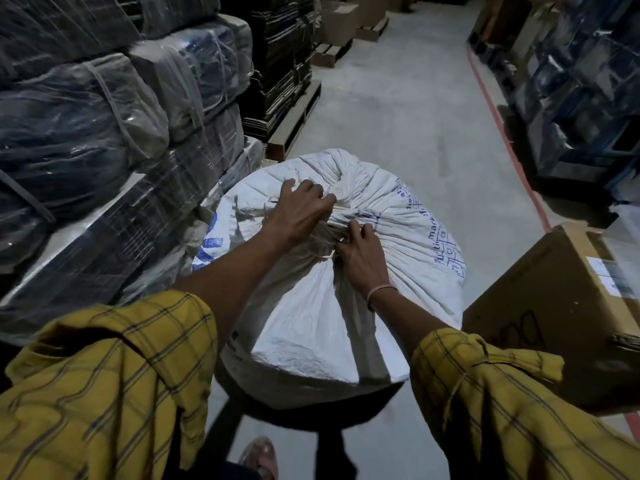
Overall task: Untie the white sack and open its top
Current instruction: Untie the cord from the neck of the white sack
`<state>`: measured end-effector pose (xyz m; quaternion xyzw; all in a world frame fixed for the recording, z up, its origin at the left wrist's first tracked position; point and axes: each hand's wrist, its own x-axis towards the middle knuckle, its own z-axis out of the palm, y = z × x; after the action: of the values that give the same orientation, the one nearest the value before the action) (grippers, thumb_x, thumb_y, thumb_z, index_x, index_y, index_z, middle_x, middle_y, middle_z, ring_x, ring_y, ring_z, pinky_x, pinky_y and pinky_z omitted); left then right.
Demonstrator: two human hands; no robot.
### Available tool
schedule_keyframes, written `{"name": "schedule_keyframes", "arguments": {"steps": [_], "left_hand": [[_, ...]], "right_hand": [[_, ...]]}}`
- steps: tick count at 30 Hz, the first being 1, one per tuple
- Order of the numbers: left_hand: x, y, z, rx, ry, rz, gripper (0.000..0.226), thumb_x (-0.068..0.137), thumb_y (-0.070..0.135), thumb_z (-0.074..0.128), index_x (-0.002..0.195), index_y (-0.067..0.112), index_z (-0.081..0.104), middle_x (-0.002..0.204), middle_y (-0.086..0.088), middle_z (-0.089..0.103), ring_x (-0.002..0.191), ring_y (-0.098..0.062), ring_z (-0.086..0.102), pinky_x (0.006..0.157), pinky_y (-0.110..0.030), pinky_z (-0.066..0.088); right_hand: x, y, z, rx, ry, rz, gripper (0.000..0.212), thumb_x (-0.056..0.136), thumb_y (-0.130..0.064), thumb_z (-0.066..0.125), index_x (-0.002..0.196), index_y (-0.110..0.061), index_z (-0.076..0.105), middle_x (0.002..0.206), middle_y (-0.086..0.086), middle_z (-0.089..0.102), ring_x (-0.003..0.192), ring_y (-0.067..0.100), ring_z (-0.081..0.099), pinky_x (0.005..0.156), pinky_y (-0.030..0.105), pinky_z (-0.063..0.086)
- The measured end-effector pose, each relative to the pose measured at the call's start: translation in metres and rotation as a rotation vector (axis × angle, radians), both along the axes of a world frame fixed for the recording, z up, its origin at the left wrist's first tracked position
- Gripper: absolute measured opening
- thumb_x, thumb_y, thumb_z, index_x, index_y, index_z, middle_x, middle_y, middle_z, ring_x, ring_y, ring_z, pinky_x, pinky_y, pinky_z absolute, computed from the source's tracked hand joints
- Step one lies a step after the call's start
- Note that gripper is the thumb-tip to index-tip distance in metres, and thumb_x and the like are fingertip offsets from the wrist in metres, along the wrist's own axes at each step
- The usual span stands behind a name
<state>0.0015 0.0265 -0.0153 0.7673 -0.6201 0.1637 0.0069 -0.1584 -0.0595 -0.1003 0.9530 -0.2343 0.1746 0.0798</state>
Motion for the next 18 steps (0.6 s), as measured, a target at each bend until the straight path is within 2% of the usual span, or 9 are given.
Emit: {"name": "schedule_keyframes", "arguments": {"steps": [5, 7, 9, 12, 15, 18], "left_hand": [[0.001, -0.004, -0.010, -0.052, 0.029, 0.021, 0.020, 0.096, 0.017, 0.056, 0.115, 0.021, 0.061, 0.116, -0.010, 0.065, 0.118, -0.033, 0.057, 0.100, -0.051, 0.038], [0.004, -0.005, -0.010, -0.071, 0.019, 0.032, 0.020, 0.096, 0.018, 0.056, 0.115, 0.021, 0.062, 0.115, -0.010, 0.065, 0.117, -0.034, 0.057, 0.099, -0.051, 0.038], [0.006, -0.005, -0.009, -0.076, 0.000, 0.034, 0.020, 0.096, 0.017, 0.057, 0.115, 0.021, 0.062, 0.115, -0.010, 0.066, 0.116, -0.034, 0.057, 0.098, -0.051, 0.039], [0.002, -0.003, -0.002, -0.058, -0.002, 0.045, 0.021, 0.095, 0.016, 0.059, 0.115, 0.022, 0.062, 0.116, -0.010, 0.065, 0.116, -0.034, 0.057, 0.098, -0.052, 0.039], [-0.005, 0.001, 0.005, -0.035, 0.009, 0.066, 0.021, 0.095, 0.018, 0.060, 0.115, 0.023, 0.062, 0.116, -0.010, 0.065, 0.117, -0.034, 0.057, 0.099, -0.051, 0.038], [-0.021, 0.007, 0.011, -0.006, 0.026, 0.080, 0.024, 0.096, 0.019, 0.059, 0.119, 0.023, 0.062, 0.119, -0.011, 0.065, 0.119, -0.034, 0.056, 0.101, -0.051, 0.037]], "right_hand": [[-0.002, -0.005, 0.003, 0.054, 0.024, 0.072, 0.038, 0.082, -0.026, 0.041, 0.085, -0.018, 0.078, 0.114, 0.018, 0.056, 0.092, 0.035, 0.050, 0.070, 0.044, 0.045], [-0.014, -0.013, 0.012, 0.057, 0.049, 0.152, 0.031, 0.085, -0.025, 0.048, 0.093, -0.020, 0.077, 0.118, 0.017, 0.055, 0.097, 0.036, 0.050, 0.079, 0.046, 0.049], [-0.030, -0.021, 0.023, 0.098, 0.062, 0.220, 0.022, 0.088, -0.021, 0.063, 0.105, -0.022, 0.077, 0.128, 0.018, 0.054, 0.107, 0.037, 0.050, 0.084, 0.043, 0.051], [-0.058, -0.028, 0.046, 0.141, 0.069, 0.307, 0.009, 0.091, -0.024, 0.072, 0.099, -0.021, 0.076, 0.121, 0.016, 0.056, 0.105, 0.036, 0.052, 0.072, 0.042, 0.053], [-0.083, -0.038, 0.069, 0.090, 0.105, 0.338, 0.022, 0.097, -0.036, 0.064, 0.087, -0.018, 0.072, 0.113, 0.013, 0.054, 0.101, 0.032, 0.050, 0.066, 0.041, 0.050], [-0.110, -0.038, 0.094, 0.095, 0.110, 0.357, 0.019, 0.097, -0.033, 0.065, 0.086, -0.019, 0.069, 0.114, 0.013, 0.053, 0.101, 0.031, 0.049, 0.066, 0.043, 0.052]]}}
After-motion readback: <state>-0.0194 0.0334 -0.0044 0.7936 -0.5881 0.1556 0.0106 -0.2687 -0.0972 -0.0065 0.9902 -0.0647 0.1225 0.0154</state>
